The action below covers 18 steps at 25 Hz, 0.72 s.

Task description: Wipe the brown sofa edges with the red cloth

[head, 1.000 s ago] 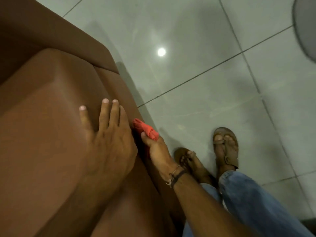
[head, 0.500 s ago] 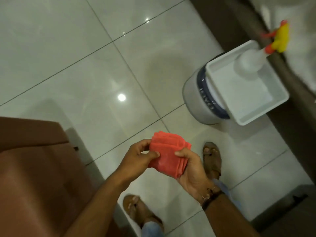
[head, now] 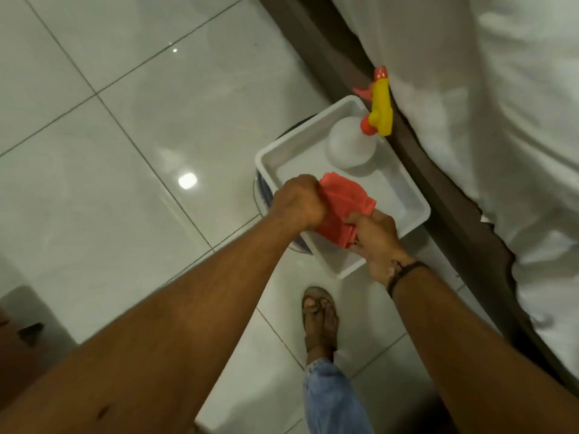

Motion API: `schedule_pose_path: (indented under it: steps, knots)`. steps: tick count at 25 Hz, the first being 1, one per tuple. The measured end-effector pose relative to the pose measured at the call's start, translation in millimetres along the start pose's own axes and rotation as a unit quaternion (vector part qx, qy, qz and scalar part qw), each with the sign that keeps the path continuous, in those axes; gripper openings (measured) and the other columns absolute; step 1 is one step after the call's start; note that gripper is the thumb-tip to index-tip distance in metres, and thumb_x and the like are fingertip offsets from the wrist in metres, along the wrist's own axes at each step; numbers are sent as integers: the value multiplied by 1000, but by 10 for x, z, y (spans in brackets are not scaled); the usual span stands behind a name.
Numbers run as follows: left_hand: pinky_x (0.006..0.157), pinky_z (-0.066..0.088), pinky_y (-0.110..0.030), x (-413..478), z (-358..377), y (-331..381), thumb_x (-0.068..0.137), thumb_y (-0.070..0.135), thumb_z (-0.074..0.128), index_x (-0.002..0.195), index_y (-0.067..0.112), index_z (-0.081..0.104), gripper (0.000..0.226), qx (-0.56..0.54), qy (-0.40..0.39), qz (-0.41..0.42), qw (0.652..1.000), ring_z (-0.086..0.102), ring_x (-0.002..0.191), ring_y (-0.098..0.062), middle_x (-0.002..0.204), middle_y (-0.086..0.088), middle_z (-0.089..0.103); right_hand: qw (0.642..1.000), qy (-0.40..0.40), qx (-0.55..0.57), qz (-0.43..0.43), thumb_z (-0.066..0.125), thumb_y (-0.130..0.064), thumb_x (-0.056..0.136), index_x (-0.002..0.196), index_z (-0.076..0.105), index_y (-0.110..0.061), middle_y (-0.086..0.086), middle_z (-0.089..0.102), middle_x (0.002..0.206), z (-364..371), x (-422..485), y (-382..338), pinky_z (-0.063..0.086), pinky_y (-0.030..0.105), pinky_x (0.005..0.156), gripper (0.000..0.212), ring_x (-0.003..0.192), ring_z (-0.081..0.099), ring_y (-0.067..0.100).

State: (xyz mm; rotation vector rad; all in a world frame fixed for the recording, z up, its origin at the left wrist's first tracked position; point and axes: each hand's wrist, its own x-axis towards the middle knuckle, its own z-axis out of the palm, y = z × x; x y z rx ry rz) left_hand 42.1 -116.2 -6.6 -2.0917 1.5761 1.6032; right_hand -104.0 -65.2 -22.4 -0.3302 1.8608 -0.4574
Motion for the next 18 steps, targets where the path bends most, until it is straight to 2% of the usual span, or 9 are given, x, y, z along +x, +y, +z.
schedule_pose_path:
  steps: [2, 4, 5, 7, 10, 13, 16, 18]
  knots:
    - [85, 50, -36, 296, 97, 153, 90, 30, 71, 124, 11, 68, 39, 77, -23, -14, 997, 67, 100, -29, 116, -10, 71, 998, 12, -58, 4, 67, -1, 95, 127, 75, -13, 11, 79, 125, -30, 283, -37, 61, 54, 110, 35, 123, 73, 38]
    - [85, 51, -37, 473, 215, 189, 90, 30, 75, 126, 5, 64, 46, 125, -27, -27, 991, 67, 100, -32, 120, -15, 71, 991, 29, -127, -3, 71, -1, 93, 137, 71, -7, 17, 78, 132, -23, 468, -44, 61, 56, 111, 45, 125, 72, 41]
    - [85, 49, -38, 522, 275, 172, 90, 27, 75, 128, 3, 63, 46, 140, -13, -32, 990, 69, 106, -35, 123, -17, 70, 985, 43, -169, -12, 77, -3, 90, 139, 68, -4, 20, 77, 133, -16, 527, -41, 62, 56, 109, 49, 124, 73, 42]
    - [82, 46, -39, 558, 374, 122, 93, 20, 73, 133, 3, 57, 46, 154, 47, -25, 987, 69, 116, -38, 130, -19, 65, 971, 82, -224, -31, 90, -11, 82, 144, 55, -1, 22, 74, 136, 9, 571, -58, 62, 57, 107, 71, 124, 73, 44]
    - [81, 47, -40, 533, 425, 106, 95, 13, 71, 142, 6, 48, 53, 164, 140, -5, 977, 68, 115, -39, 137, -20, 56, 956, 112, -262, -66, 97, -18, 76, 149, 40, -6, 22, 68, 142, 17, 552, -122, 62, 57, 106, 94, 126, 71, 46]
    - [86, 56, -44, 366, 394, 111, 97, 14, 68, 145, 10, 45, 53, 148, 175, 5, 973, 68, 115, -37, 136, -17, 58, 943, 104, -302, -93, 93, -20, 81, 154, 35, -7, 23, 63, 149, 66, 427, -209, 60, 59, 108, 94, 132, 67, 48]
    - [79, 57, -46, -148, 400, -118, 99, 20, 65, 141, 14, 52, 44, 104, 222, 26, 969, 70, 112, -36, 131, -13, 64, 933, 88, -327, -125, 88, -23, 84, 158, 30, -7, 20, 61, 154, 104, 51, -281, 55, 56, 115, 95, 138, 62, 46]
    - [83, 58, -48, -693, 396, -445, 99, 34, 64, 142, 18, 54, 47, 67, 258, -3, 964, 67, 114, -34, 133, -11, 65, 912, 76, -359, -185, 90, -34, 80, 152, 39, -10, 16, 64, 150, 164, -456, -344, 52, 49, 114, 92, 137, 63, 42]
